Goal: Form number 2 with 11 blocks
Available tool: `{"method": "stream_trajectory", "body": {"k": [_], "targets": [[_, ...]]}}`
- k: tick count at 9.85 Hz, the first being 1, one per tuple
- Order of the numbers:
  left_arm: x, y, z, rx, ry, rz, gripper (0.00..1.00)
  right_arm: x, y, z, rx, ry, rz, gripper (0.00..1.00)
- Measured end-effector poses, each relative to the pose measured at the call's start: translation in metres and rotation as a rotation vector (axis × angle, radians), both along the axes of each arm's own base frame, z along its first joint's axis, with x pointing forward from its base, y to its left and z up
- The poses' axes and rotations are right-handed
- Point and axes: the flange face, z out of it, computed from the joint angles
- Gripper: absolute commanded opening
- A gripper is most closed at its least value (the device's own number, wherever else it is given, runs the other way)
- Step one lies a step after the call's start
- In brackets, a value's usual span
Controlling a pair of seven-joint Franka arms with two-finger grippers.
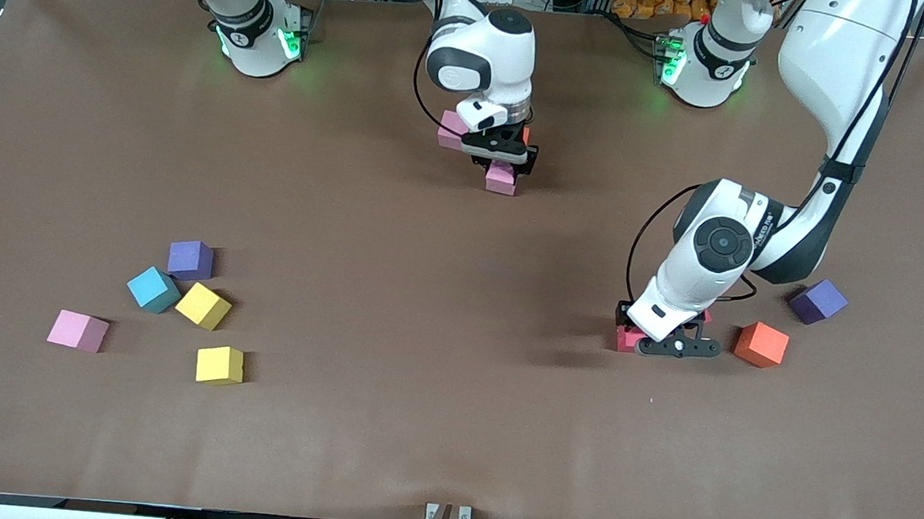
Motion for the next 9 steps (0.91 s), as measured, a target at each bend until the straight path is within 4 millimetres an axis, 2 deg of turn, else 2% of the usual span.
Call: {"method": "stream_trajectory", "body": {"k": [2, 5, 9], "targets": [[0.0, 0.0, -0.001, 0.002, 0.005, 0.001, 0.76, -0.004, 0.001, -0.002, -0.006, 0.0, 0.006, 0.1], [-0.002, 0.001, -0.015, 0.006, 0.028, 0.001, 0.76, -0.006, 0.0, -0.011, -0.02, -0.001, 0.014, 0.1], [-0.002, 0.001, -0.02, 0.007, 0.036, 0.003, 0.76, -0.006, 0.001, -0.011, -0.017, -0.002, 0.004, 0.1]]}}
